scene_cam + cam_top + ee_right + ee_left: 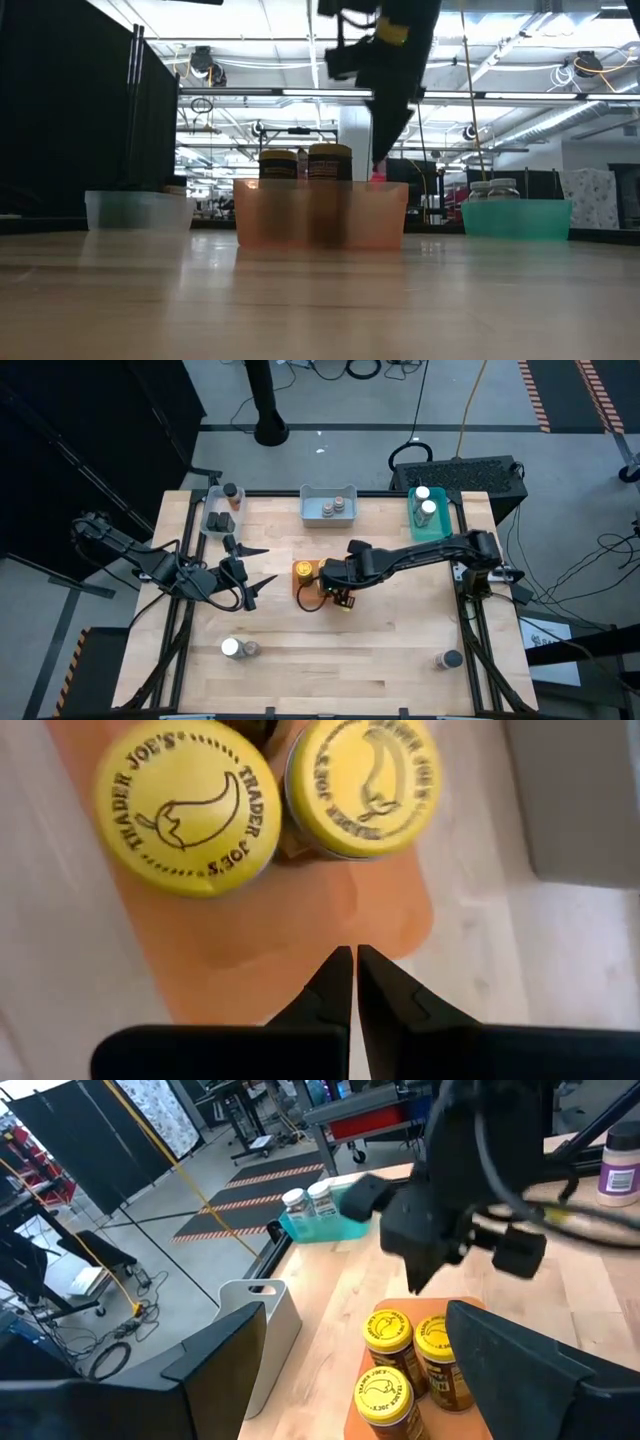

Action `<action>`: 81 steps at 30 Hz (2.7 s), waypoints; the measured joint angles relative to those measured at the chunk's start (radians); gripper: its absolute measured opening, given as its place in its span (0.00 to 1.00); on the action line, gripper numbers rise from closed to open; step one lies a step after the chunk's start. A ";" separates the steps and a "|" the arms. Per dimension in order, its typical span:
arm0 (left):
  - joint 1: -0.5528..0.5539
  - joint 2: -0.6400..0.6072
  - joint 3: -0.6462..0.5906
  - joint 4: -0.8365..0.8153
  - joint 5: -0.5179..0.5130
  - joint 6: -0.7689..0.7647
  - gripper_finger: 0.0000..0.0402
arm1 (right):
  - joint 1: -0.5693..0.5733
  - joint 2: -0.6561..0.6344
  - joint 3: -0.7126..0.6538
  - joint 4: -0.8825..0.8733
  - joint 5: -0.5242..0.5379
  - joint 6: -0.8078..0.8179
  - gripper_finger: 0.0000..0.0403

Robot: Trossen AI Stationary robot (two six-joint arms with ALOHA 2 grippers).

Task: Sort spices by type
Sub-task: Put the white seasoning bottle into the green bin

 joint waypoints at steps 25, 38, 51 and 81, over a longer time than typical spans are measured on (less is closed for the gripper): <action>-0.201 0.451 0.385 -0.802 0.623 -0.911 0.77 | 0.112 -0.593 -0.493 0.603 0.106 -0.232 0.00; -0.277 0.500 0.461 -1.092 0.824 -0.995 0.77 | 0.110 -0.626 -0.507 0.649 0.097 -0.219 0.00; -0.322 0.496 0.461 -0.966 0.777 -1.027 0.77 | 0.117 -0.624 -0.507 0.639 0.064 -0.163 0.00; -0.352 0.494 0.285 -0.853 0.760 -1.098 0.77 | 0.117 -0.611 -0.506 0.626 0.044 -0.153 0.00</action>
